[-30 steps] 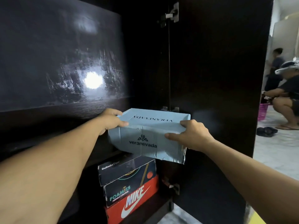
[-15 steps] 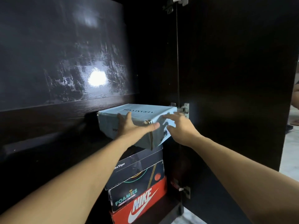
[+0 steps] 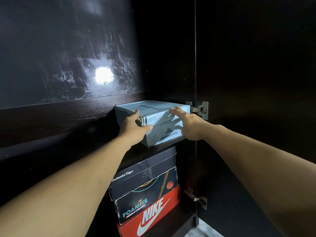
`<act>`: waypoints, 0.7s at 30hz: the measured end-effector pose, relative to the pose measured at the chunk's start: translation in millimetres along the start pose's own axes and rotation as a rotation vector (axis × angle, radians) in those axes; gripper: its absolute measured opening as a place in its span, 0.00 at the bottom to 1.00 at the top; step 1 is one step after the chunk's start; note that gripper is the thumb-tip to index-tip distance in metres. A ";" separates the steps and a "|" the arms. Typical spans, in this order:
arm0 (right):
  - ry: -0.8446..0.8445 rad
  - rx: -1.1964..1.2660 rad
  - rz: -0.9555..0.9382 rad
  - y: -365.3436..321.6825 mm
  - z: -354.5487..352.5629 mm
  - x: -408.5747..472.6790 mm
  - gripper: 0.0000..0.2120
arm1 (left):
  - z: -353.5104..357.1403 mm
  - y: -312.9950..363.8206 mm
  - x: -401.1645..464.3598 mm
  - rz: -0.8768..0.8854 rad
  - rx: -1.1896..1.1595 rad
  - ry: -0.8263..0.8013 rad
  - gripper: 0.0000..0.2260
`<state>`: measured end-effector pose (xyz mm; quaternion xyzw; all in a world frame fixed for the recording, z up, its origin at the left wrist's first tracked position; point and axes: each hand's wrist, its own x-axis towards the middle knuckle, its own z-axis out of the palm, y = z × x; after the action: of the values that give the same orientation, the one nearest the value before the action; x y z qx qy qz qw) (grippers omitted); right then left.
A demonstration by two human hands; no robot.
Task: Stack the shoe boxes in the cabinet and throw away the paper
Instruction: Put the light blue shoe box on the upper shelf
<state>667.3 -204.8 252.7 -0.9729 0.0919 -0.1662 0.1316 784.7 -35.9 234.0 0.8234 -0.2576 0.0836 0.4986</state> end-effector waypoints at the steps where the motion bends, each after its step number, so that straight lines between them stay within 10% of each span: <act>1: 0.002 0.001 -0.002 -0.3 0.1 0.4 0.41 | 0.7 -0.3 0.2 0.006 0.007 0.006 0.37; 15: -0.112 -0.148 0.104 15.9 -22.5 -46.1 0.39 | 11.7 31.8 -34.8 -0.003 0.468 0.083 0.53; 21: -0.079 -0.103 0.231 26.0 -73.5 -122.5 0.31 | 19.6 84.8 -82.9 0.197 0.609 0.009 0.36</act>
<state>524.6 -218.7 275.4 -0.9672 0.2063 -0.1065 0.1032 668.7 -55.9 257.7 0.9055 -0.2972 0.2082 0.2200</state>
